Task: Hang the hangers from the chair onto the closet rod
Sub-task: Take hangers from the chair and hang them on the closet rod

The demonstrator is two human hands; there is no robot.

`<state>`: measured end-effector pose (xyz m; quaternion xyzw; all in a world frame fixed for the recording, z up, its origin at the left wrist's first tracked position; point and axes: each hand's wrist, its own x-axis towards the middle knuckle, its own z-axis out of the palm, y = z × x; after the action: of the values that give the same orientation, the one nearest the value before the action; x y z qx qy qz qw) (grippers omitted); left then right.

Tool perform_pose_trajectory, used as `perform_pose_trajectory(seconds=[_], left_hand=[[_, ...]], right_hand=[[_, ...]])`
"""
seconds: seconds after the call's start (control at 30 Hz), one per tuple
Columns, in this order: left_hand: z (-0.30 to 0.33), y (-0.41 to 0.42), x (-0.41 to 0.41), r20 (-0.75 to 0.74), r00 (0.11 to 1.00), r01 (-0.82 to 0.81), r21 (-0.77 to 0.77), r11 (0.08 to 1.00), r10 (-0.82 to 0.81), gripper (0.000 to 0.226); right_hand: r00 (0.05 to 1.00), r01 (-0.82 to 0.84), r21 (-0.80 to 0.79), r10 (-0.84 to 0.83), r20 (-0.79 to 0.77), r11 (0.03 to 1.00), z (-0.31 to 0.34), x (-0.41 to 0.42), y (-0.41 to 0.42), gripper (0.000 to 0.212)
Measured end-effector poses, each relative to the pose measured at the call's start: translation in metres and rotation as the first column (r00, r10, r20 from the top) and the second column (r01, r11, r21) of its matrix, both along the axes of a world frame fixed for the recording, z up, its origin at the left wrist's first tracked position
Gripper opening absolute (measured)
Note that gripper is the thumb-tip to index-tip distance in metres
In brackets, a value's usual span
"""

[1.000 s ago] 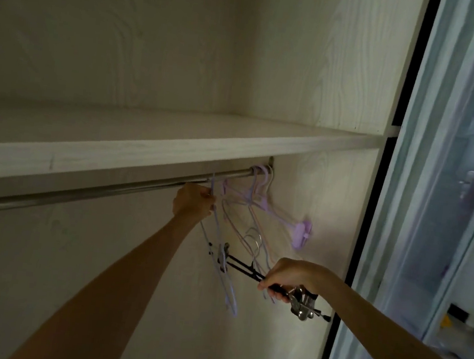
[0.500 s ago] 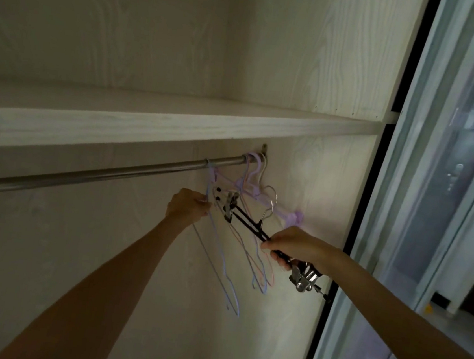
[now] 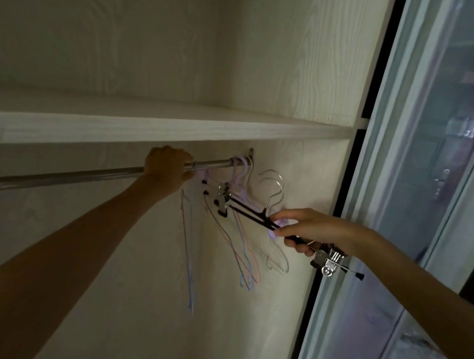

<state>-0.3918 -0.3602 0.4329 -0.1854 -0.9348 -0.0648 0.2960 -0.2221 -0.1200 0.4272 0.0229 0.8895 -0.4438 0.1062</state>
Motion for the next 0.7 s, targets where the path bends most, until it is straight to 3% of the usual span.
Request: perform_pose_trajectory(seconds=[0.17,0.27,0.33,0.43,0.53,0.63,0.7], left_hand=[[0.009,0.002,-0.007,0.021,0.999,0.044,0.089,0.995,-0.046,0.022],[0.017,-0.001,-0.012,0.159,0.980,0.090,0.181,0.979,-0.120,0.034],[0.020,-0.003,-0.018,0.245,0.958,0.125,0.113,0.986,-0.150,0.046],[0.023,-0.007,-0.019,0.282,0.947,0.177,-0.056,0.983,-0.155,0.046],[0.024,-0.004,-0.019,0.273,0.943,0.202,-0.011,0.979,-0.192,0.042],[0.022,0.004,-0.021,0.269,0.940,0.173,0.154,0.973,-0.210,0.046],[0.019,0.013,-0.022,0.242,0.951,0.166,0.117,0.979,-0.190,0.047]], right_hand=[[0.973,-0.150,0.085,0.131,0.192,0.985,0.004,-0.008,0.002,0.021],[0.947,-0.233,0.117,0.198,0.252,0.965,0.002,-0.013,0.003,0.028],[0.946,-0.246,0.118,0.212,0.245,0.962,-0.005,-0.016,0.004,0.029],[0.959,-0.218,0.060,0.202,0.198,0.974,-0.019,-0.019,0.003,0.028],[0.971,-0.183,-0.028,0.185,0.151,0.983,-0.029,-0.019,0.003,0.027],[0.987,-0.116,-0.098,0.126,0.099,0.988,-0.037,-0.017,0.004,0.025],[0.995,-0.064,-0.113,0.072,0.066,0.992,-0.042,-0.016,0.006,0.025]])
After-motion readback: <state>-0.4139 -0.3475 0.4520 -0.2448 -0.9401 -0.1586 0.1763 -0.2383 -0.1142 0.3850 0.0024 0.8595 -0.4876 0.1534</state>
